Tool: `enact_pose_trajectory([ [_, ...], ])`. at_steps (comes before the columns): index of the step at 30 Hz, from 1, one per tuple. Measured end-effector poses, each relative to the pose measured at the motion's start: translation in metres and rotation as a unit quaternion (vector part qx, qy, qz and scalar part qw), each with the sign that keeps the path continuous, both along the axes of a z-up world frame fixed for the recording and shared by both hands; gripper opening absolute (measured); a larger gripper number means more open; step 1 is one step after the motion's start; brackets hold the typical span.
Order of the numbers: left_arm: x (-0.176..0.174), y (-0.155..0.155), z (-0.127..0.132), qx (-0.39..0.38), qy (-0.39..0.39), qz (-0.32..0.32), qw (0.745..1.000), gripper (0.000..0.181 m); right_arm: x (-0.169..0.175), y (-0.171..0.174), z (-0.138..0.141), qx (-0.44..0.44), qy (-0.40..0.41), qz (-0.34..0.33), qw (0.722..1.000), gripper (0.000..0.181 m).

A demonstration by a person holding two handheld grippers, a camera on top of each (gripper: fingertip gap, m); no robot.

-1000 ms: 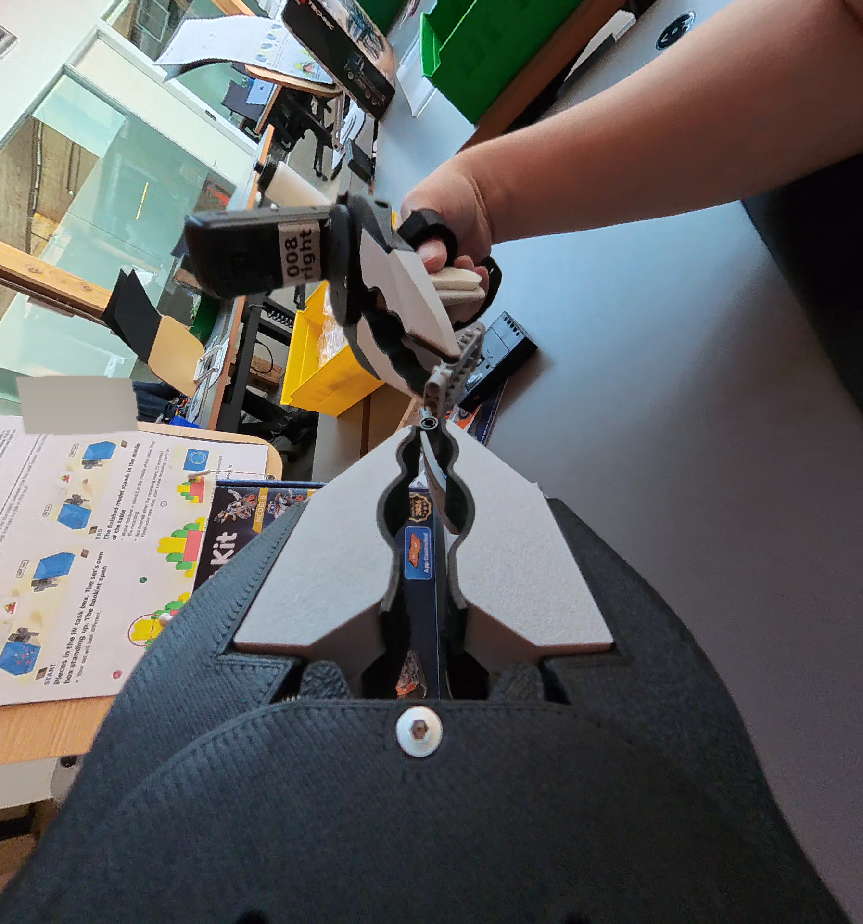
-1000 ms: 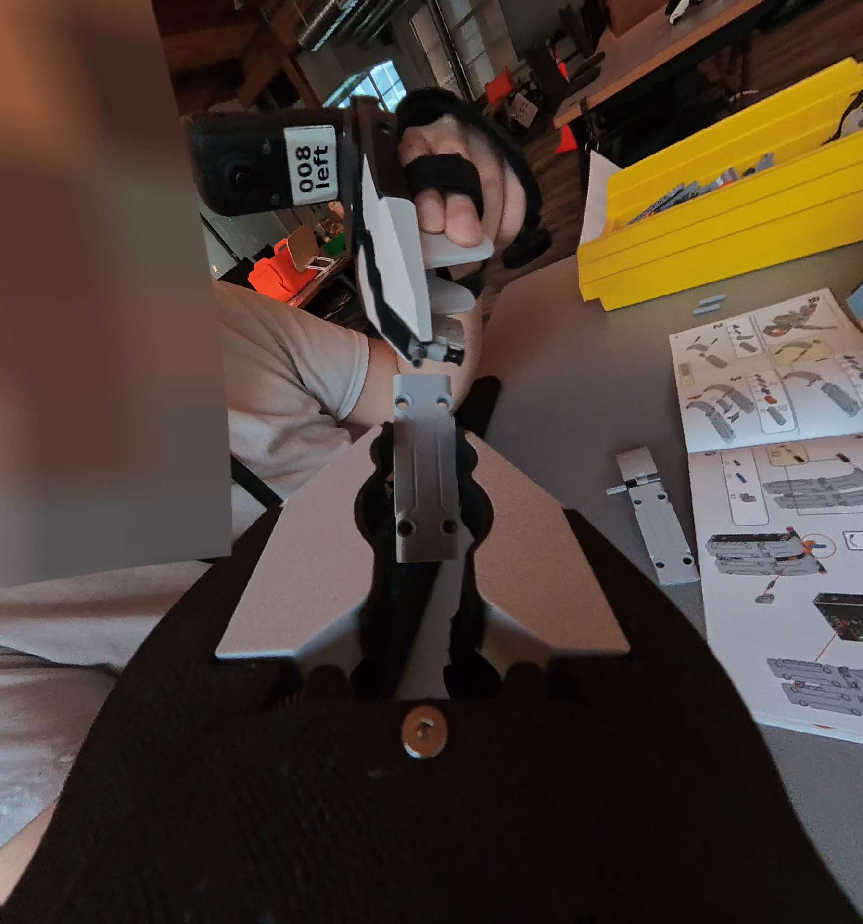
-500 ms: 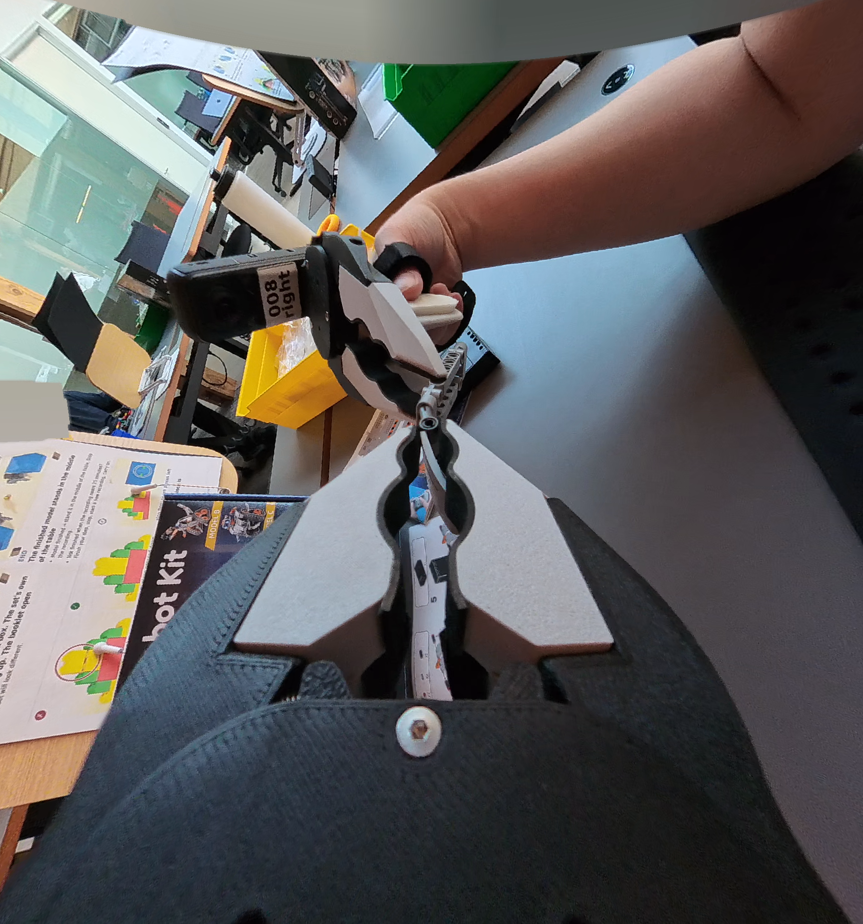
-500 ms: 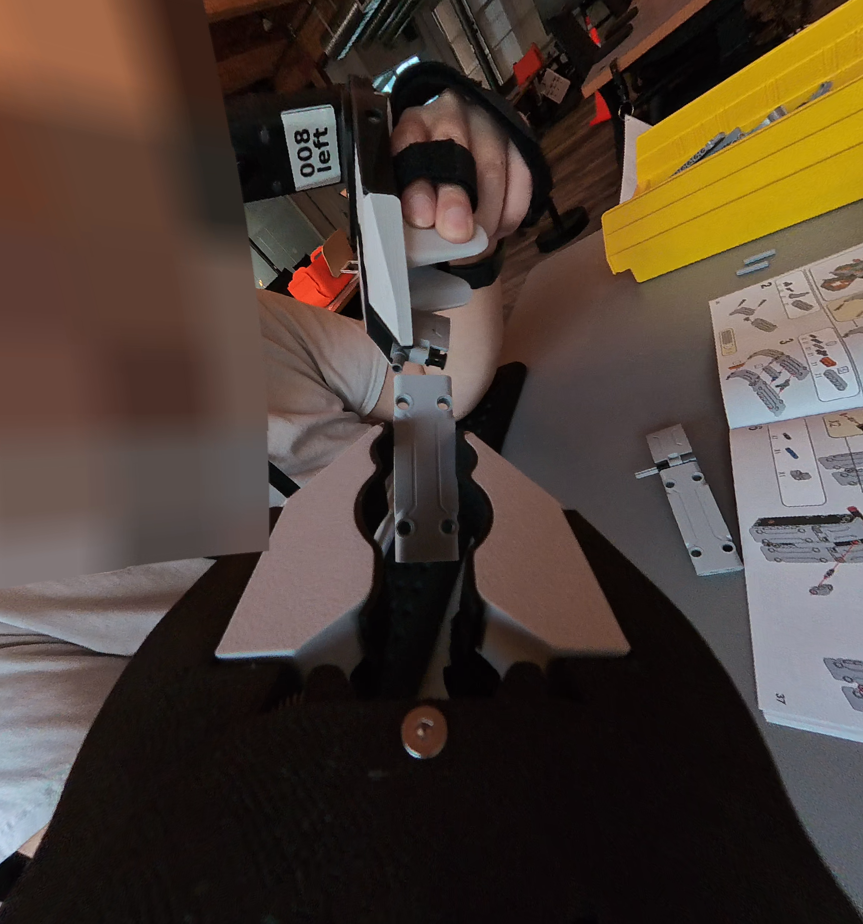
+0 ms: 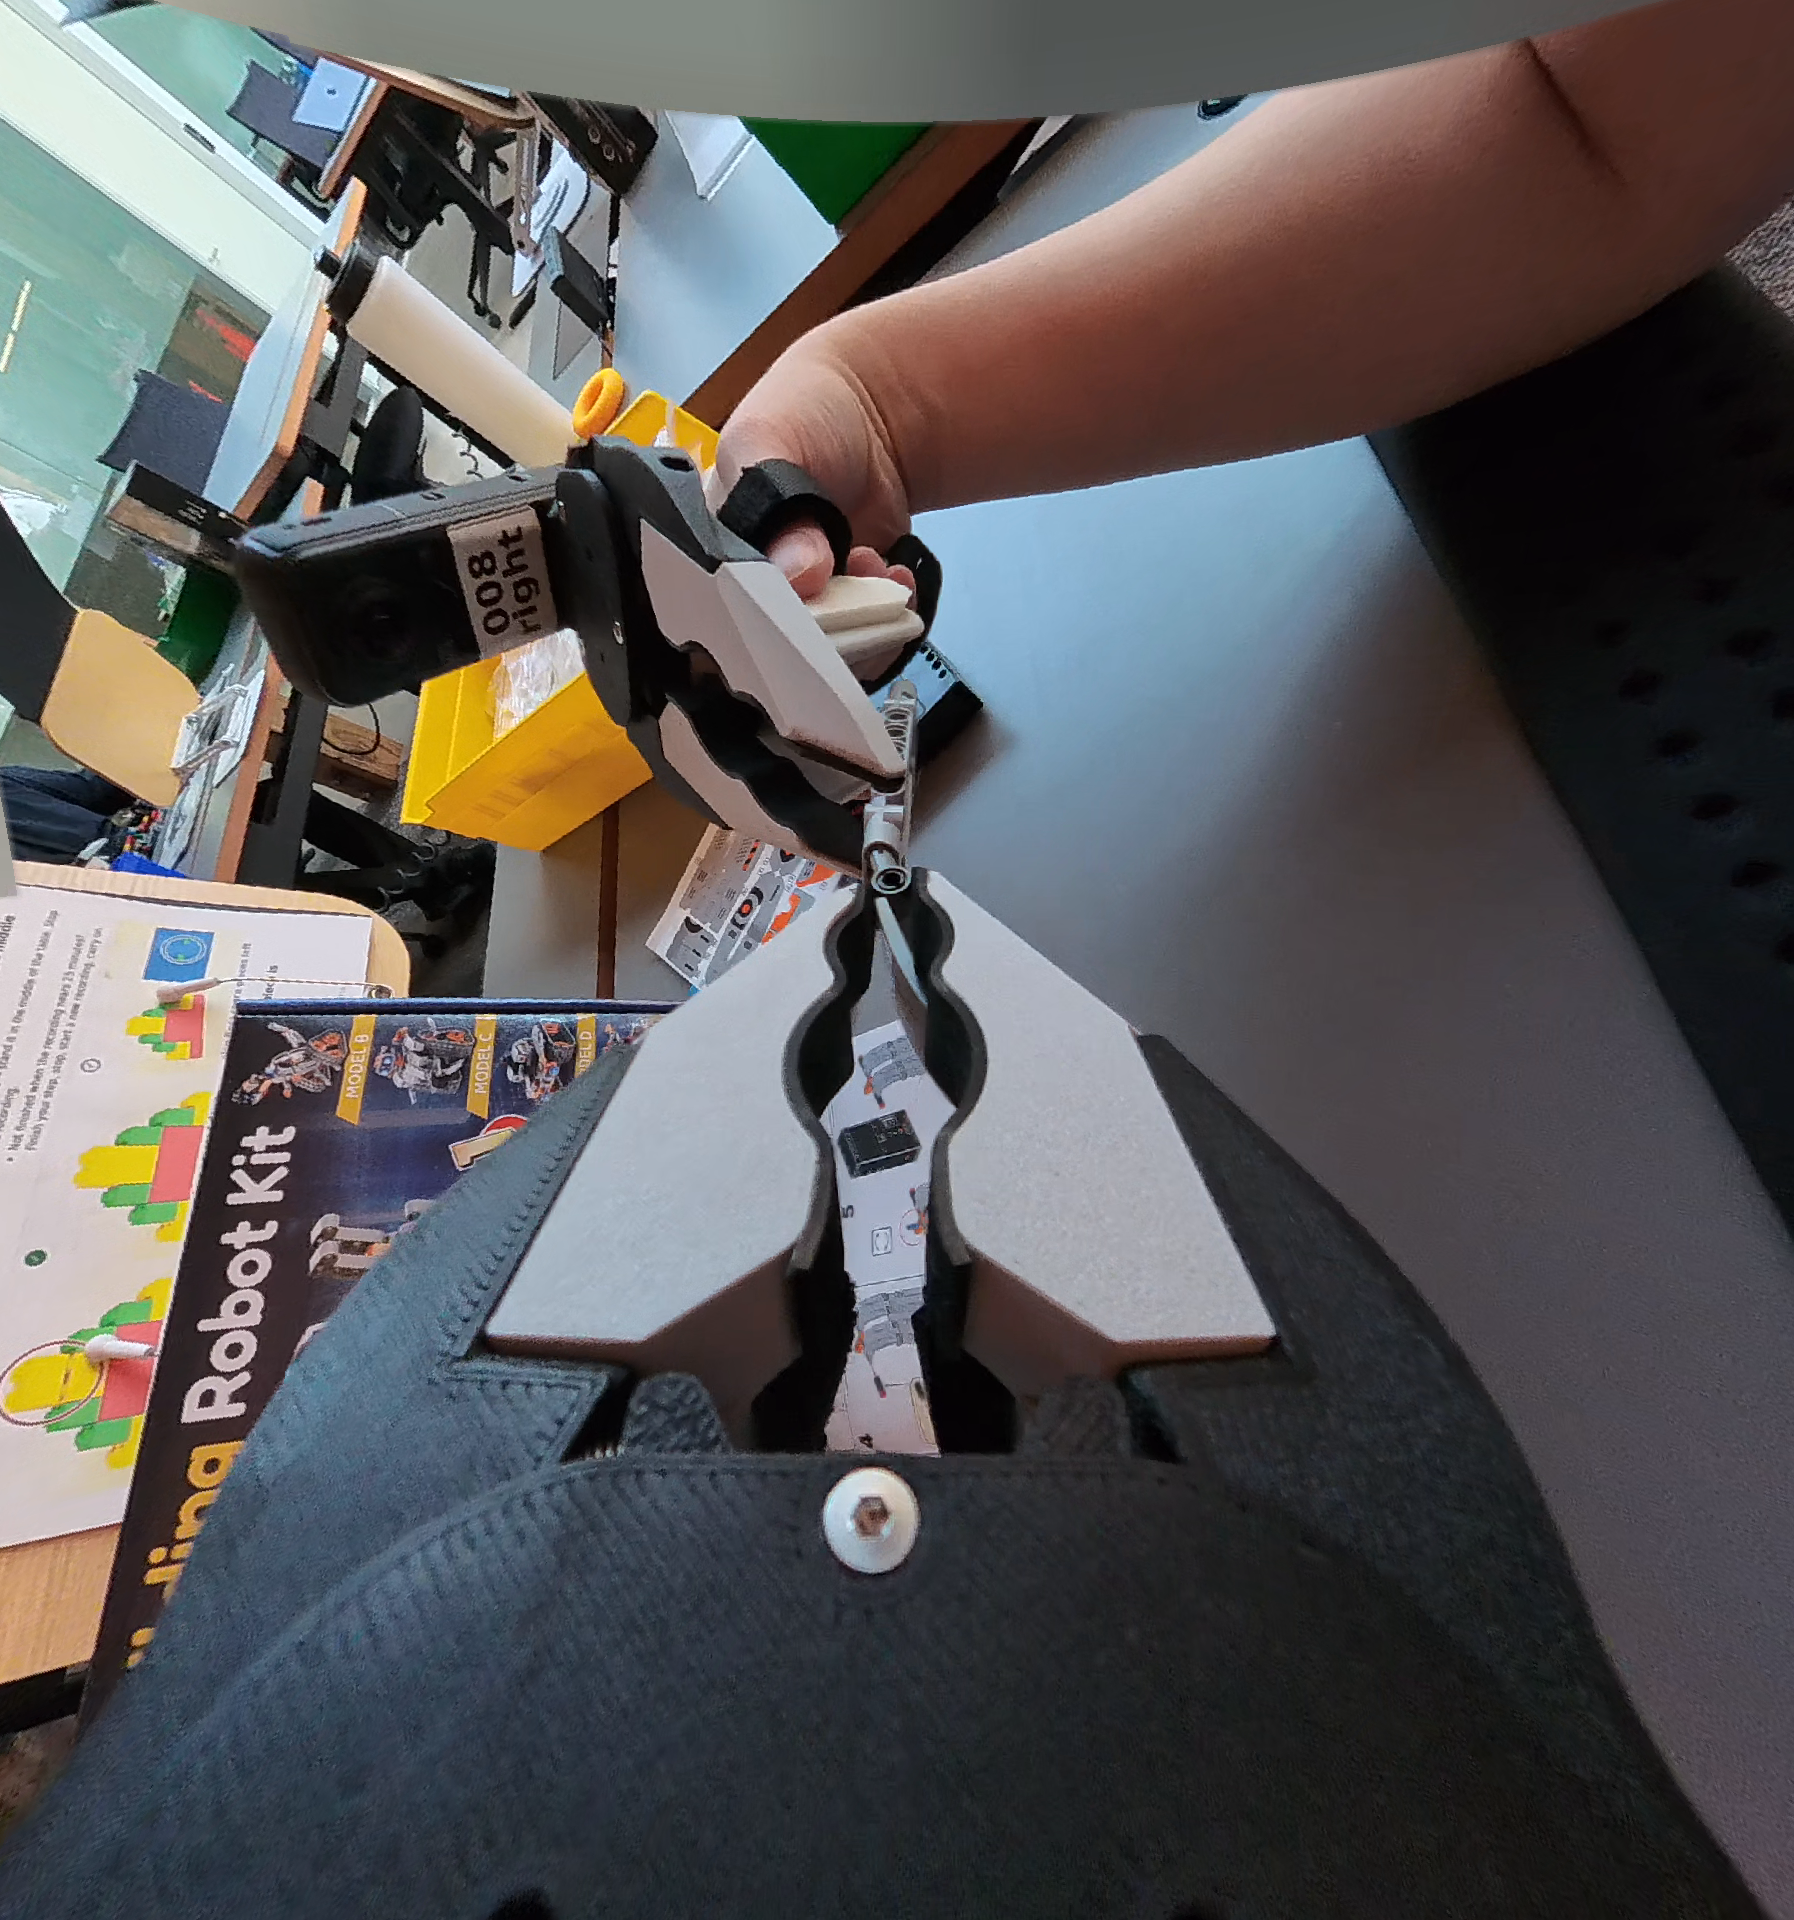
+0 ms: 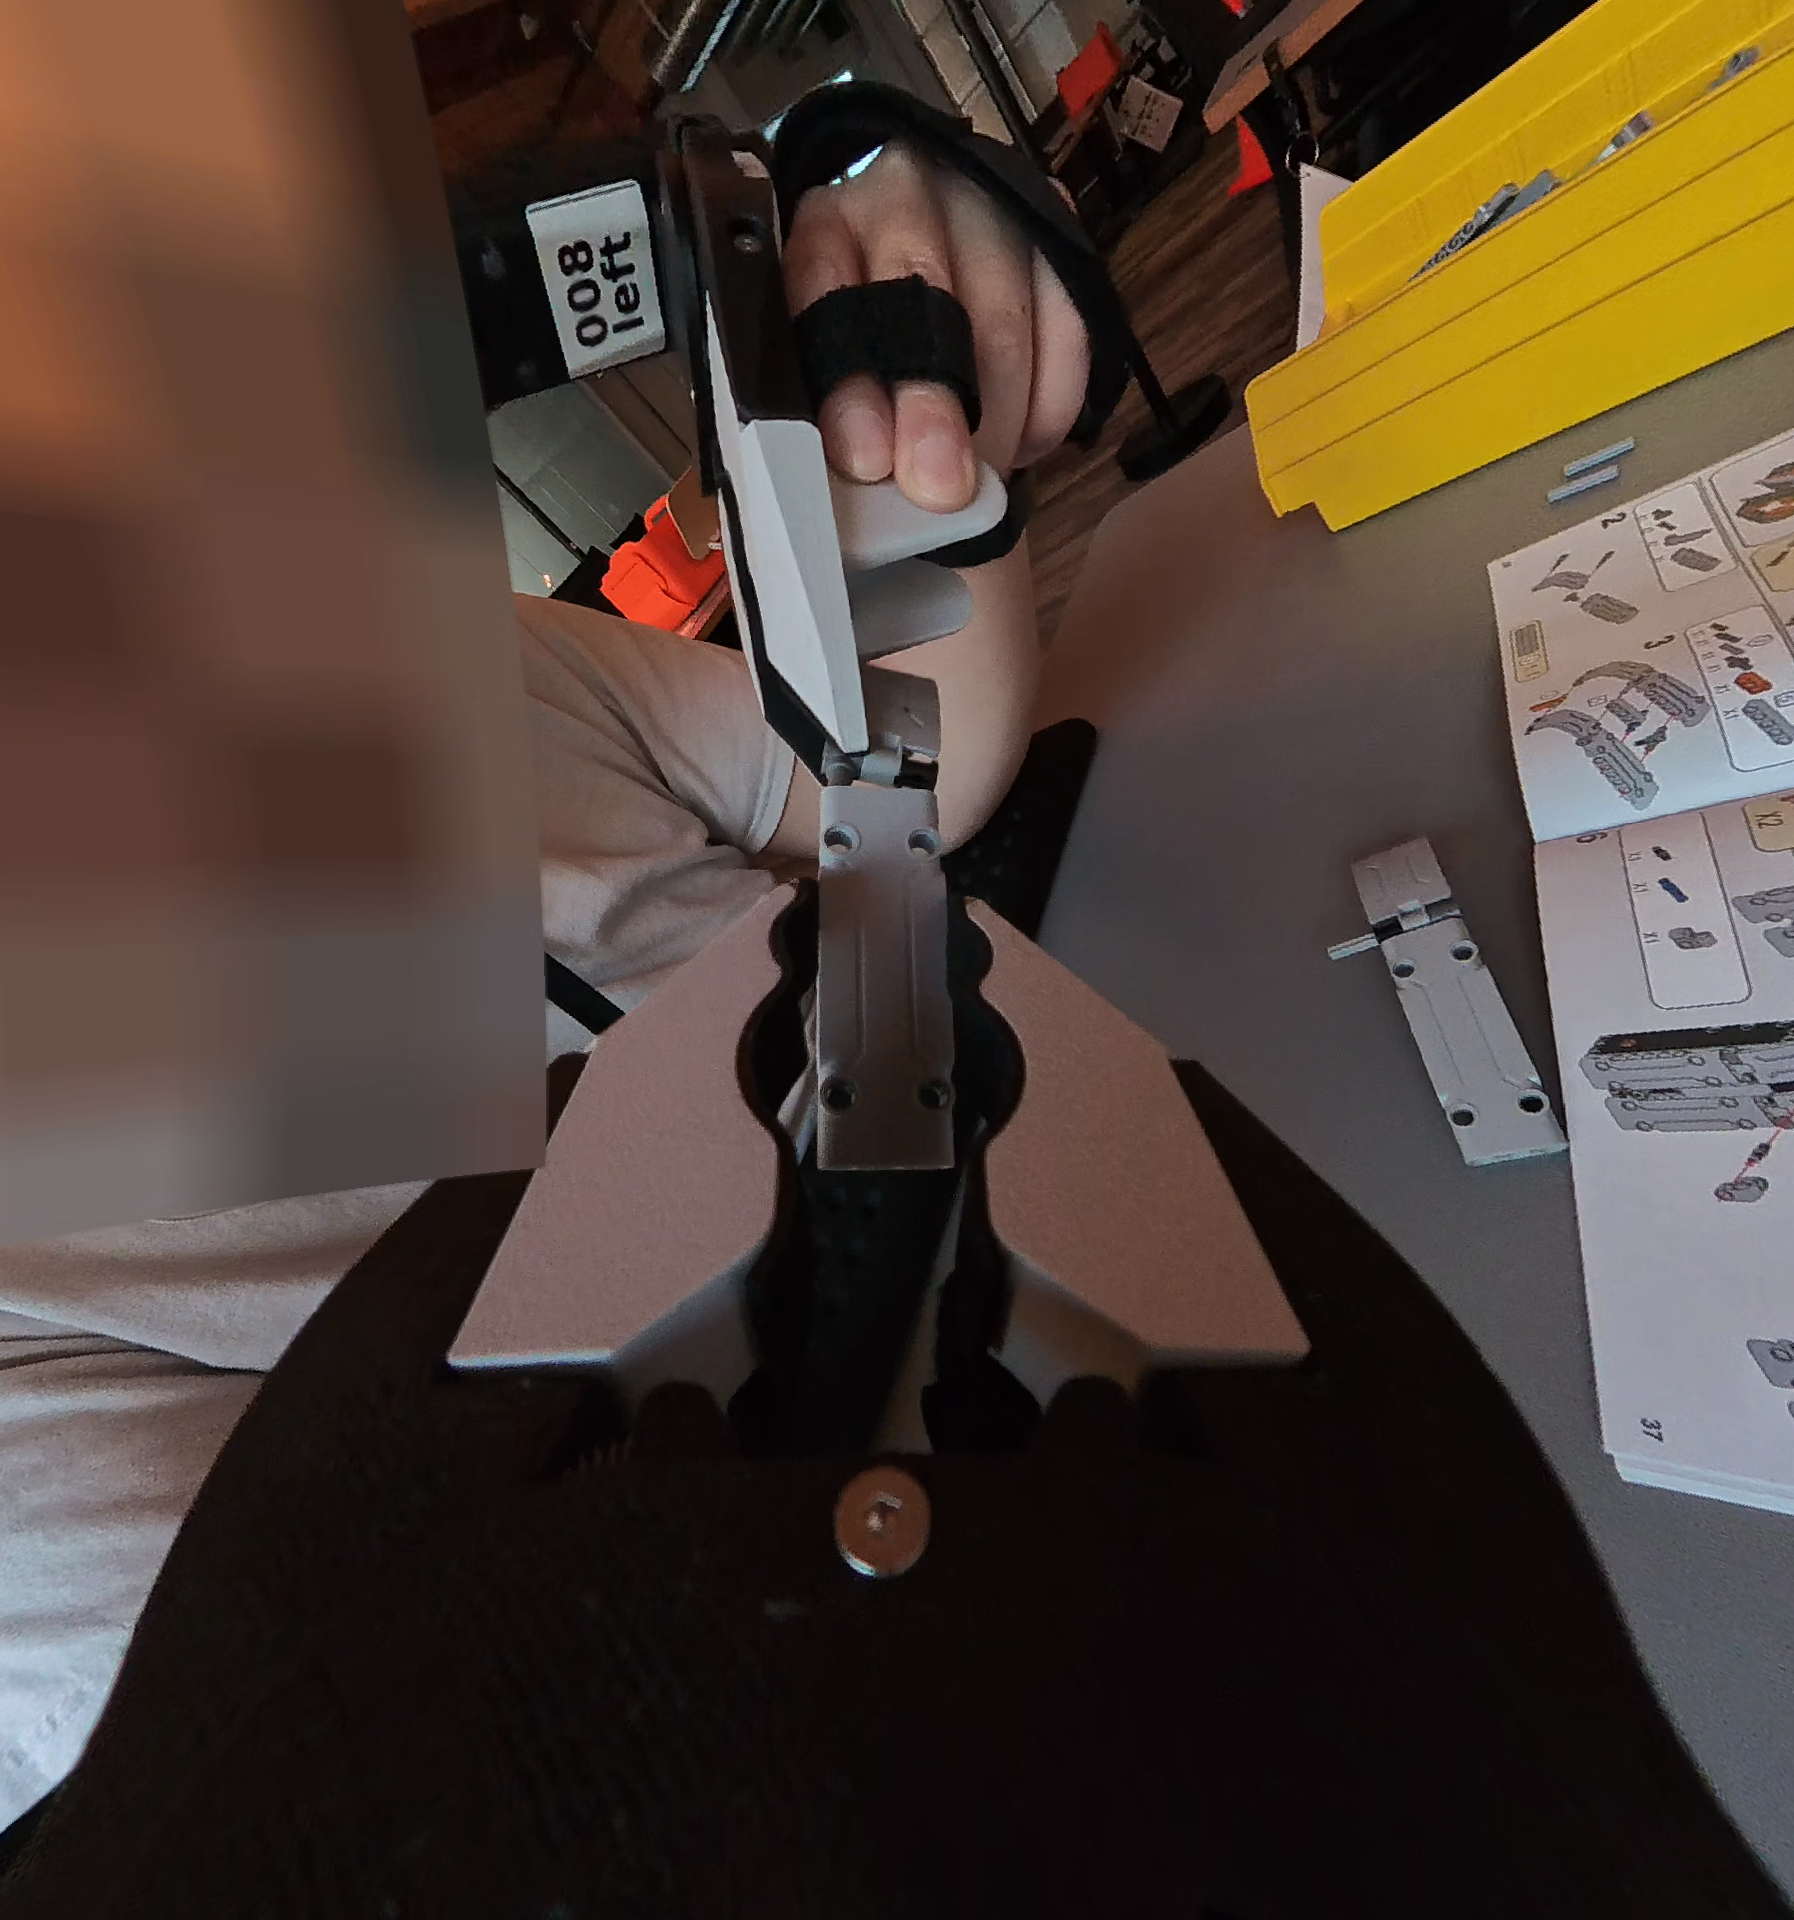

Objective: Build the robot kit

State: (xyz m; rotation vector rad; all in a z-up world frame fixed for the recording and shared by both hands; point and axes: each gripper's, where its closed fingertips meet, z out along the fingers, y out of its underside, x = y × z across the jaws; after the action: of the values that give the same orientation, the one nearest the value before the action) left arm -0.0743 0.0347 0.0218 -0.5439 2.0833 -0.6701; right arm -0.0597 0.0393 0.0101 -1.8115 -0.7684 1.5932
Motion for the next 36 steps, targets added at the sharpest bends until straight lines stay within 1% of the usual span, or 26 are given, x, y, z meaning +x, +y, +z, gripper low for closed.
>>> enact_pose_trajectory([
  [7, -0.007, -0.001, -0.011, -0.017, 0.046, -0.012, 0.999, 0.005, -0.007, -0.001, -0.013, -0.026, -0.019, 0.017, 0.999, 0.022],
  [11, -0.011, -0.001, -0.023, -0.015, 0.08, -0.019, 0.997, 0.005, -0.012, -0.003, -0.026, -0.039, -0.041, 0.03, 0.998, 0.022],
  [16, -0.016, -0.002, -0.036, -0.011, 0.116, -0.029, 0.993, 0.005, -0.018, -0.005, -0.04, -0.059, -0.045, 0.055, 0.996, 0.022],
  [18, -0.019, -0.001, -0.046, -0.009, 0.143, -0.03, 0.989, 0.005, -0.02, -0.004, -0.05, -0.071, -0.035, 0.068, 0.995, 0.022],
  [20, -0.019, 0.001, -0.056, -0.012, 0.166, -0.029, 0.986, 0.005, -0.023, -0.004, -0.063, -0.078, -0.008, 0.091, 0.993, 0.022],
  [24, -0.012, 0.01, -0.077, -0.02, 0.197, -0.017, 0.98, 0.005, -0.025, -0.003, -0.086, -0.129, 0.047, 0.111, 0.984, 0.022],
  [27, -0.012, 0.01, -0.091, -0.036, 0.226, -0.025, 0.973, 0.005, -0.03, -0.006, -0.101, -0.121, 0.037, 0.126, 0.984, 0.022],
  [30, -0.014, 0.011, -0.104, -0.041, 0.253, -0.03, 0.966, 0.005, -0.031, -0.006, -0.112, -0.132, 0.038, 0.135, 0.981, 0.022],
  [33, -0.017, 0.006, -0.105, -0.067, 0.263, -0.046, 0.961, 0.005, -0.032, -0.01, -0.113, -0.103, 0.028, 0.145, 0.984, 0.022],
  [36, -0.019, 0.008, -0.109, -0.068, 0.275, -0.048, 0.958, 0.005, -0.031, -0.007, -0.116, -0.11, 0.023, 0.138, 0.984, 0.022],
])
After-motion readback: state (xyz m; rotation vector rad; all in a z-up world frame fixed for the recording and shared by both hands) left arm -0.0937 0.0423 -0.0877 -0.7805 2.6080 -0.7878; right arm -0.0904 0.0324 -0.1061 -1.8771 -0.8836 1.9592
